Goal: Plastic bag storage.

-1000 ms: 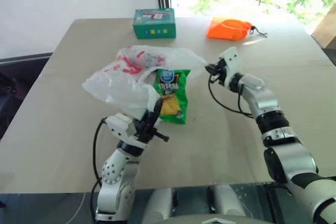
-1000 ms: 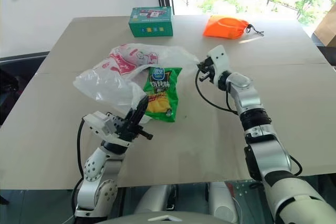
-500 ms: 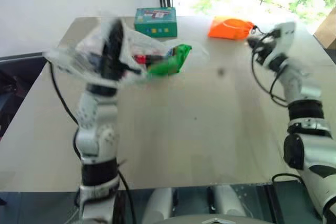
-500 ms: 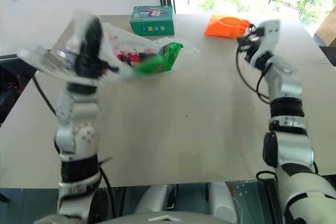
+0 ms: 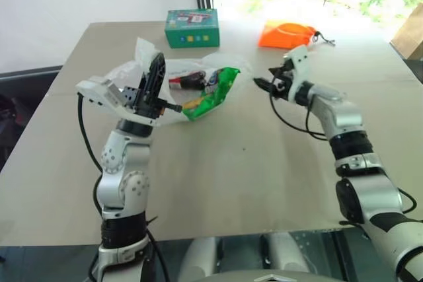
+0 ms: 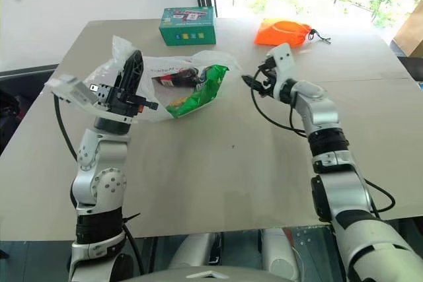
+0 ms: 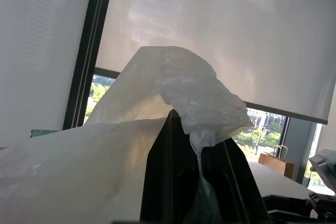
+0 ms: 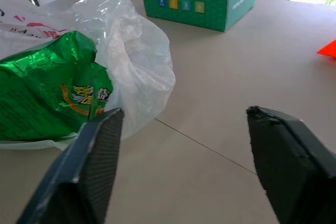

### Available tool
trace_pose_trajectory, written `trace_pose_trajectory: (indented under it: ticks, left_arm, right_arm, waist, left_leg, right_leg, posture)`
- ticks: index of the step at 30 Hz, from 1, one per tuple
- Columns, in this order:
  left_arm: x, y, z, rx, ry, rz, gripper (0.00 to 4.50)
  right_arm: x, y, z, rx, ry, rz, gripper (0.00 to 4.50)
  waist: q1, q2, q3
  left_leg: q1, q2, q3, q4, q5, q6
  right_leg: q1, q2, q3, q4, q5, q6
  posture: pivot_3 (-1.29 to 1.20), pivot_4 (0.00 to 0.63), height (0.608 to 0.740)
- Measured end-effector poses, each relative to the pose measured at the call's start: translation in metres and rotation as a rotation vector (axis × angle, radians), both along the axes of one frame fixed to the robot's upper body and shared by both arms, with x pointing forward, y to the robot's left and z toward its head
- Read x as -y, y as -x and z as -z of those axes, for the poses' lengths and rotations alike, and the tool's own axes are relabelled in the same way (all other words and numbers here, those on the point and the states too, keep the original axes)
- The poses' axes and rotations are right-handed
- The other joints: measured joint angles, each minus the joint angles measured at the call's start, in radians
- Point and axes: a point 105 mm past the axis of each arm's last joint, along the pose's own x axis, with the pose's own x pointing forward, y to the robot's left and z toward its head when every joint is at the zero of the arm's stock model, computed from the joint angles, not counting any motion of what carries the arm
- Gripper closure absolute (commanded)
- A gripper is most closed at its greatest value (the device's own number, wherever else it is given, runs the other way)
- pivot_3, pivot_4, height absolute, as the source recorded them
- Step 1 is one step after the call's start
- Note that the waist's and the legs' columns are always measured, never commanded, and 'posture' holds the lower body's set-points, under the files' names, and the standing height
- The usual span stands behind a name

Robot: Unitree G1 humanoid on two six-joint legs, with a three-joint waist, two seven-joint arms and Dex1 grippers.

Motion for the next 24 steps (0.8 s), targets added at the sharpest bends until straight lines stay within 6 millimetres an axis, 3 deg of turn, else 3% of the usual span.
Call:
trace_pose_trajectory:
  ticks: [10,17,20,24]
  left_arm:
    - [-0.001,0.005,0.005,-0.016,-0.004,-0.033,4.50]
    - [0.000,0.004,0.007,-0.024,0.005,-0.038,4.50]
    - [0.003,0.004,0.009,-0.029,0.012,-0.029,4.50]
    - [0.002,0.004,0.009,-0.027,0.014,-0.033,4.50]
  right_arm:
    - [-0.029,0.001,-0.015,-0.020,-0.099,-0.122,0.74]
    - [-0.035,0.005,-0.014,-0.030,-0.101,-0.163,0.74]
    - [-0.032,0.001,-0.011,-0.027,-0.071,-0.124,1.67]
    - [-0.021,-0.005,0.003,-0.036,0.012,-0.069,3.66]
  waist:
    - [-0.003,0.000,0.000]
    - [-0.002,0.000,0.000]
    - [-0.002,0.000,0.000]
    - [-0.002,0.000,0.000]
  left_leg:
    - [0.000,0.000,0.000,0.000,0.000,0.000]
    - [0.000,0.000,0.000,0.000,0.000,0.000]
    - [0.000,0.000,0.000,0.000,0.000,0.000]
    - [0.000,0.000,0.000,0.000,0.000,0.000]
  right_leg:
    - [0.000,0.000,0.000,0.000,0.000,0.000]
    - [0.000,0.000,0.000,0.000,0.000,0.000]
    - [0.000,0.000,0.000,0.000,0.000,0.000]
    - [0.000,0.000,0.000,0.000,0.000,0.000]
  posture:
    - [0.00,0.150,0.740]
    - [0.00,0.150,0.740]
    - [0.00,0.150,0.740]
    - [0.00,0.150,0.740]
